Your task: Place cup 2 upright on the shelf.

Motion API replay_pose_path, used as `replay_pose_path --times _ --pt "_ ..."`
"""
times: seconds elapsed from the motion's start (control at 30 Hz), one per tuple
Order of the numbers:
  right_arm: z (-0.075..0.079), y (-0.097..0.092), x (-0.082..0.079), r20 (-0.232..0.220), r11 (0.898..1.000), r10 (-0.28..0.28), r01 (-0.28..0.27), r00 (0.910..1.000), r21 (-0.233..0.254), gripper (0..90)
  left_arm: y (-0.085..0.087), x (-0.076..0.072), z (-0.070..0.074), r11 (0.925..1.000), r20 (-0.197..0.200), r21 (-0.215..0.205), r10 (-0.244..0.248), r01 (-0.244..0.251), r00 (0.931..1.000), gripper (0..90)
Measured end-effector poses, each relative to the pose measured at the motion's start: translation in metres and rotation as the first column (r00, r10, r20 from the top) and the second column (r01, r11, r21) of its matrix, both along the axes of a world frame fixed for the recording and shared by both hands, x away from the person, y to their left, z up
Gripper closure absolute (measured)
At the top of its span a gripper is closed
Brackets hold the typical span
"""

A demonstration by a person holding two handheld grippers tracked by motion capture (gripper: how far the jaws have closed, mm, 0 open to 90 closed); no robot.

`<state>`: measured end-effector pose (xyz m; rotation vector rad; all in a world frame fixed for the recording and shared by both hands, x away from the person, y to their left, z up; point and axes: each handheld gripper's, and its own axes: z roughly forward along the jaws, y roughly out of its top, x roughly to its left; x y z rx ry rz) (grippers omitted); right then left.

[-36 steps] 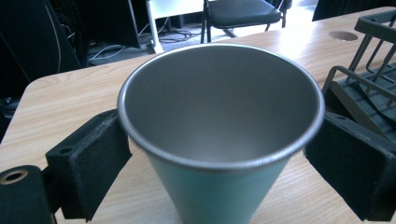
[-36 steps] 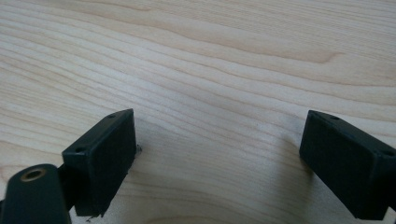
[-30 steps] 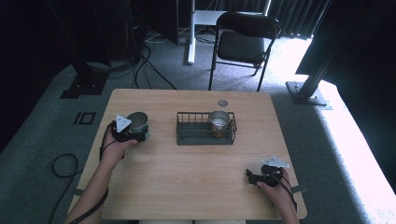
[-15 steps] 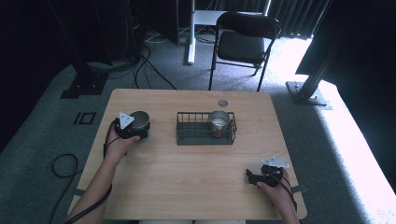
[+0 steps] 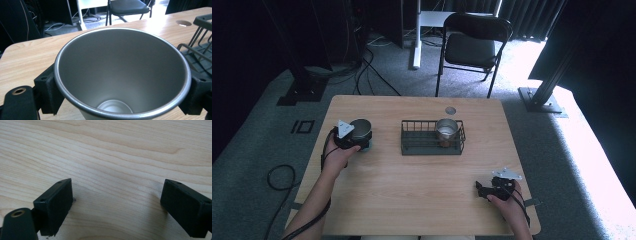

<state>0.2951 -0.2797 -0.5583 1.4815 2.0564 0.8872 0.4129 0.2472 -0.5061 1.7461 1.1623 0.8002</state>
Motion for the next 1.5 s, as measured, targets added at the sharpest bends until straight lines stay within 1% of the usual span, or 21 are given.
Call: replay_pose_path --times 0.03,0.13,0.27,0.3,0.33,0.4,0.43,0.47,0.5,0.57,0.6,0.67,0.7,0.83,0.97,1.07,1.13,1.3,1.43,1.5 --pt "0.0 0.0 0.0 0.0 1.0 0.0 0.0 1.0 0.0 10.3 0.001 -0.001 0.003 0.9999 0.003 -0.011 0.001 -0.001 1.0 13.5" --pt "0.0 0.0 0.0 0.0 1.0 0.0 0.0 1.0 0.0 10.3 0.001 -0.002 0.006 0.9999 0.003 -0.013 0.002 -0.002 1.0 13.5" --pt "0.0 0.0 0.0 0.0 1.0 0.0 0.0 1.0 -0.001 10.3 0.003 -0.006 0.016 0.9999 0.007 -0.011 -0.001 0.001 1.0 13.5" --pt "0.0 0.0 0.0 0.0 1.0 0.0 0.0 1.0 -0.001 10.3 0.003 -0.006 0.016 0.9999 0.007 -0.011 -0.001 0.001 1.0 13.5" --pt "0.0 0.0 0.0 0.0 1.0 0.0 0.0 1.0 -0.001 10.3 0.002 -0.007 0.021 0.9999 0.012 -0.017 -0.004 0.004 0.9999 13.5" --pt "0.0 0.0 0.0 0.0 1.0 0.0 0.0 1.0 0.0 10.3 0.002 -0.007 0.022 0.9998 0.011 -0.018 -0.005 0.006 0.9999 13.5" --pt "0.0 0.0 0.0 0.0 1.0 0.0 0.0 1.0 -0.001 10.3 0.001 -0.009 0.027 0.9998 0.018 -0.018 -0.009 0.01 0.9998 13.5" --pt "0.0 0.0 0.0 0.0 1.0 0.001 -0.001 1.0 -0.001 10.3 0.001 -0.009 0.027 0.9998 0.018 -0.018 -0.009 0.01 0.9998 13.5" --pt "0.0 0.0 0.0 0.0 1.0 0.001 -0.001 1.0 -0.001 10.3 0.0 -0.009 0.032 0.9997 0.029 -0.023 -0.008 0.009 0.9995 13.5" --pt "0.0 0.0 0.0 0.0 1.0 0.001 -0.001 1.0 -0.001 10.3 -0.001 -0.009 0.037 0.9996 0.03 -0.028 -0.007 0.007 0.9995 13.5" --pt "0.0 0.0 0.0 0.0 1.0 0.001 -0.001 1.0 -0.001 10.3 -0.002 -0.01 0.04 0.9995 0.034 -0.029 -0.013 0.014 0.9993 13.5" --pt "0.0 0.0 0.0 0.0 1.0 0.001 -0.001 1.0 -0.001 10.3 -0.003 -0.01 0.042 0.9994 0.036 -0.03 -0.017 0.018 0.9992 13.5" --pt "0.0 0.0 0.0 0.0 1.0 0.001 -0.001 1.0 -0.001 10.3 -0.005 -0.011 0.046 0.9991 0.047 -0.036 -0.019 0.021 0.9987 13.5" --pt "0.0 0.0 0.0 0.0 1.0 0.0 0.0 1.0 0.0 10.3 -0.01 -0.013 0.057 0.9984 0.059 -0.046 -0.029 0.032 0.9978 13.5" --pt "0.0 0.0 0.0 0.0 1.0 0.0 0.0 1.0 0.0 10.3 -0.016 -0.014 0.068 0.9977 0.077 -0.038 -0.052 0.055 0.9957 13.5" --pt "0.0 0.0 0.0 0.0 1.0 0.0 0.0 1.0 0.0 10.3 -0.021 -0.015 0.076 0.9963 0.084 -0.044 -0.07 0.074 0.994 13.5" --pt "0.0 0.0 0.0 -0.001 1.0 0.0 0.0 1.0 0.0 10.3 -0.026 -0.014 0.081 0.9957 0.085 -0.038 -0.082 0.085 0.9931 13.5" --pt "0.0 0.0 0.0 0.0 1.0 0.0 0.0 1.0 0.0 10.3 -0.038 -0.012 0.094 0.9919 0.092 -0.045 -0.115 0.119 0.9891 13.5" --pt "0.0 0.0 0.0 0.0 1.0 0.0 0.0 1.0 0.0 10.3 -0.049 -0.011 0.106 0.9885 0.11 -0.038 -0.141 0.146 0.9839 13.5" --pt "0.0 0.0 0.0 0.0 1.0 0.0 0.0 1.0 0.0 10.3 -0.054 -0.011 0.111 0.9867 0.118 -0.043 -0.151 0.157 0.9815 13.5"
